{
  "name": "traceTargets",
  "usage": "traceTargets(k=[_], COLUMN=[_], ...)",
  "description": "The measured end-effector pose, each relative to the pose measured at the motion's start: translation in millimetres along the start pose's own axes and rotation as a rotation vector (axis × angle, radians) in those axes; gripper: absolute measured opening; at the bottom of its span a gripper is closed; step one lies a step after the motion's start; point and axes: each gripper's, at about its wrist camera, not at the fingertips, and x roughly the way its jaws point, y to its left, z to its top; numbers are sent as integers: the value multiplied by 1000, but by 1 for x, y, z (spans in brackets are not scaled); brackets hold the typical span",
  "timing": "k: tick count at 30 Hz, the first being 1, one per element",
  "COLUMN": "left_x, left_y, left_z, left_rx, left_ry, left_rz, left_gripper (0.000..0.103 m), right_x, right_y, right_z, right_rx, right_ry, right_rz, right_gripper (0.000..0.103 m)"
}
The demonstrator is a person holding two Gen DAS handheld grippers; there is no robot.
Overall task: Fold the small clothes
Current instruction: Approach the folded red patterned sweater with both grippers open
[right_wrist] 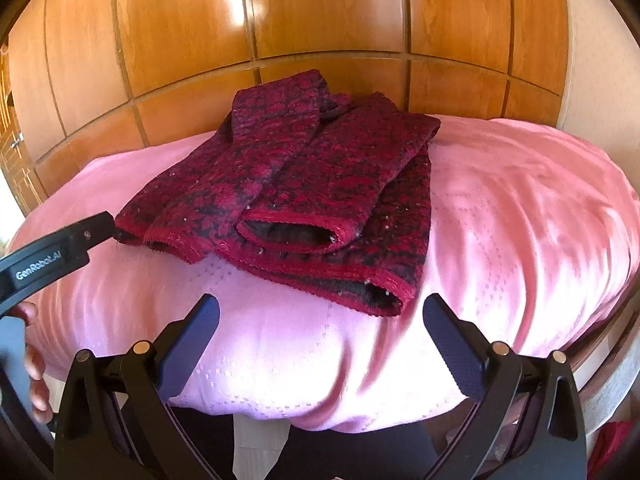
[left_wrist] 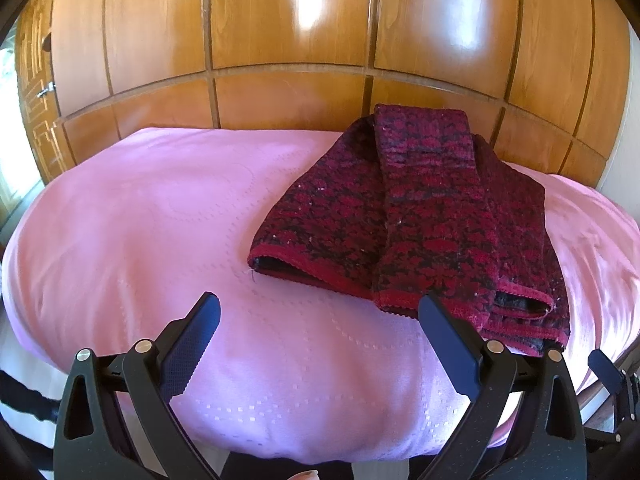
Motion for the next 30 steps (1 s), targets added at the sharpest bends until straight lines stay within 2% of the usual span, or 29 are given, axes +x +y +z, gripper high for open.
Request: traceTargets(k=[5,12,24,30], left_x=[3,6,12,14], left_y=[-1,-4,-7,-11], left_z=[0,-1,-3,-2], left_rx=[-3,7,19,33], left_ry=[8,22,46,49], left_rz=[1,-2,16,26], left_gripper=[98,98,98,98], right_x=[7,12,15,18], right_y=[-12,-11,-15,-30], right_z=[-5,-3,5,10], right_rx=[58,48,27,73], right_ry=[53,69,44,48], right_rz=[66,75,53,33], right_gripper=[101,101,101,101])
